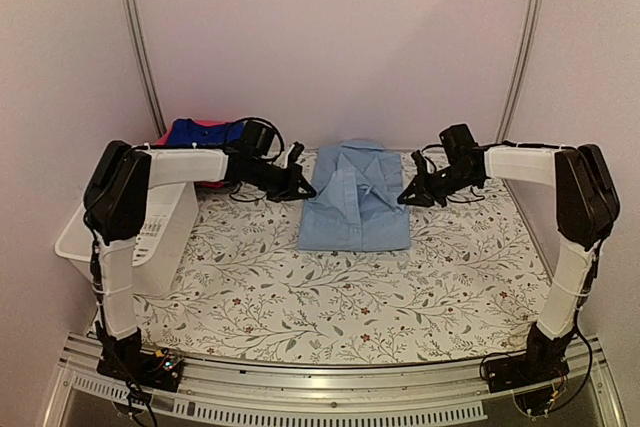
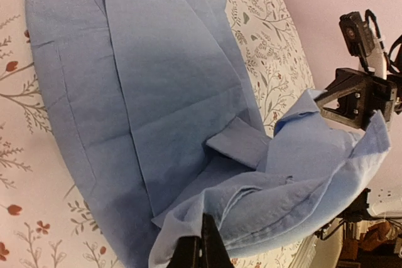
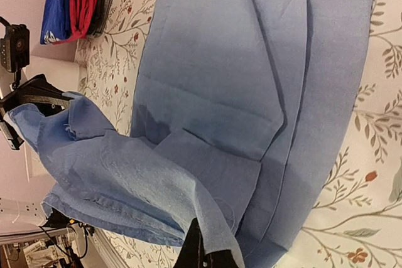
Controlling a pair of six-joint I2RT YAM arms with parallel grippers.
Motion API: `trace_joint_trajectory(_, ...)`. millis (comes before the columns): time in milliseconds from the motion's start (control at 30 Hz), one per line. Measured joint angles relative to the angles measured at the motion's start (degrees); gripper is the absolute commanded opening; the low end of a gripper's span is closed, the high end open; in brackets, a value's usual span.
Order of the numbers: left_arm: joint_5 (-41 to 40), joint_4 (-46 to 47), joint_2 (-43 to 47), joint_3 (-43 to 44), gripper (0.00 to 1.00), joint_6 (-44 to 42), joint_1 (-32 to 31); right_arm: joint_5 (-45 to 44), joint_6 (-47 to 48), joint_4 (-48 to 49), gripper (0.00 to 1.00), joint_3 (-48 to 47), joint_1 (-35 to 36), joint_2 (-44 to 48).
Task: Fold and stack the mixed laundry pile
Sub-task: Fold the rectangle-folded shirt at the center of the board.
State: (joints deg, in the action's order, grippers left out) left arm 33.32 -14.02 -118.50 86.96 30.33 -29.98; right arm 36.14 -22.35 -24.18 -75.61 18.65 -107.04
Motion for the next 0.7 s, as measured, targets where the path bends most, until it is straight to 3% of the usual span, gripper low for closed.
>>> trace_joint_trajectory(167,-0.6,-1.8,-9.5,11.6,0.00,-1.2,2.7,0.1,1.2,0.2,0.00,-8.7,-2.5,-9.3)
trace_joint_trajectory(467,0.2,-4.5,-21.9,25.1,0.04,-1.0,4.5,0.9,1.5,0.7,0.02,-19.4,-4.0,-21.3)
trace_joint_trajectory(500,0.4,-5.0,-22.9,26.4,0.05,-0.9,4.5,1.0,1.4,0.7,0.05,-19.7,-4.0,-22.3)
trace_joint_trajectory(600,0.6,-5.6,-24.8,28.8,0.25,-0.8,4.5,1.1,0.8,0.6,0.28,-19.7,-4.1,-23.2)
trace_joint_trajectory(700,0.5,-7.0,-25.3,29.4,0.43,-1.0,4.5,1.6,0.5,0.6,0.42,-19.7,-4.2,-23.2)
